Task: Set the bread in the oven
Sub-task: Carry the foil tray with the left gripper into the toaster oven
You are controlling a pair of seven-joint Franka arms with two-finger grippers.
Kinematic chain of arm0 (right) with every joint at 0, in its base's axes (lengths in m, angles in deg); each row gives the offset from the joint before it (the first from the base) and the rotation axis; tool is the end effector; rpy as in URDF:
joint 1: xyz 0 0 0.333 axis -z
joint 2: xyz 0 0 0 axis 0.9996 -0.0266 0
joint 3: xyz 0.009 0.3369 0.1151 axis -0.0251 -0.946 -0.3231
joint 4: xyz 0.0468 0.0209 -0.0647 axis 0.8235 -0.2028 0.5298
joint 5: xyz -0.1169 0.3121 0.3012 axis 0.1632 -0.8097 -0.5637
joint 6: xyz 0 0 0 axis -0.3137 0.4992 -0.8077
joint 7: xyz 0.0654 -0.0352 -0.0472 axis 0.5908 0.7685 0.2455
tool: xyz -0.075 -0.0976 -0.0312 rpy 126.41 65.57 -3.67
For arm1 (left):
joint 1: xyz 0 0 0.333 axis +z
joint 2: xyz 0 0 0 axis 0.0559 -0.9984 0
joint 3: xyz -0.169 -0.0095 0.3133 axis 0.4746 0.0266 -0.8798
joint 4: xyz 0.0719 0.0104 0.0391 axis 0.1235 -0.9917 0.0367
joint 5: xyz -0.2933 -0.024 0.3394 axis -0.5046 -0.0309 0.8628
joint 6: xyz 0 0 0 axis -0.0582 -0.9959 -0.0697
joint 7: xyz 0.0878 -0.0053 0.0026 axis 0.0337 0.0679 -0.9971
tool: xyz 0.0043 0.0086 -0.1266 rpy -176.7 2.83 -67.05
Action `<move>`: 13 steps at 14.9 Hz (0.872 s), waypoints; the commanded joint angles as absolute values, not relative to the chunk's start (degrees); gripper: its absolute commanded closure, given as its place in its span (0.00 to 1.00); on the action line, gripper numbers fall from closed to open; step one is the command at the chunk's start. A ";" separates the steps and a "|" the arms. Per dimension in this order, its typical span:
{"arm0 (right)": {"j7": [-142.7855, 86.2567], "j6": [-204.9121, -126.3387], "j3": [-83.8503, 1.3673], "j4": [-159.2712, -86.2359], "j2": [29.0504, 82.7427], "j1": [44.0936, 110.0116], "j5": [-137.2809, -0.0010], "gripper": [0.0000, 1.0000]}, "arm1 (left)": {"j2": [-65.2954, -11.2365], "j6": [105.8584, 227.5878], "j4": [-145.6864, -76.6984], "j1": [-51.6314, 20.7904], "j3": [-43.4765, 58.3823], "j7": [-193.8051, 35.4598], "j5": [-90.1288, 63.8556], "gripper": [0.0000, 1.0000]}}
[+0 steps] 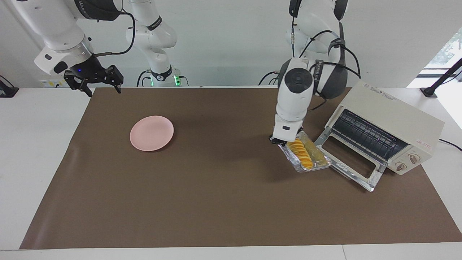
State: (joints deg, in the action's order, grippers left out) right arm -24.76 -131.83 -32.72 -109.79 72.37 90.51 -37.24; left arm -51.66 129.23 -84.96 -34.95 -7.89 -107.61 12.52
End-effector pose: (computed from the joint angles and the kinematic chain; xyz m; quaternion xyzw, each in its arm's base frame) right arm 0.5889 -0.0367 0.6434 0.9961 0.0712 -0.0515 0.0001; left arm 0.6885 -0.2662 0.4542 -0.9769 -0.2040 0.0122 0.0619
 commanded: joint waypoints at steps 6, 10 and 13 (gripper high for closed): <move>-23.96 -132.14 -33.34 -111.64 73.96 91.20 -36.56 0.00 | -50.71 126.86 -88.55 -21.84 -8.32 -106.54 17.54 1.00; -23.96 -132.14 -33.34 -111.64 73.96 91.20 -36.56 0.00 | -49.48 124.76 -90.76 -19.65 -8.41 -100.91 17.63 1.00; -23.96 -132.14 -33.34 -111.64 73.96 91.20 -36.56 0.00 | -49.04 121.42 -91.03 -19.02 -8.49 -100.82 18.06 1.00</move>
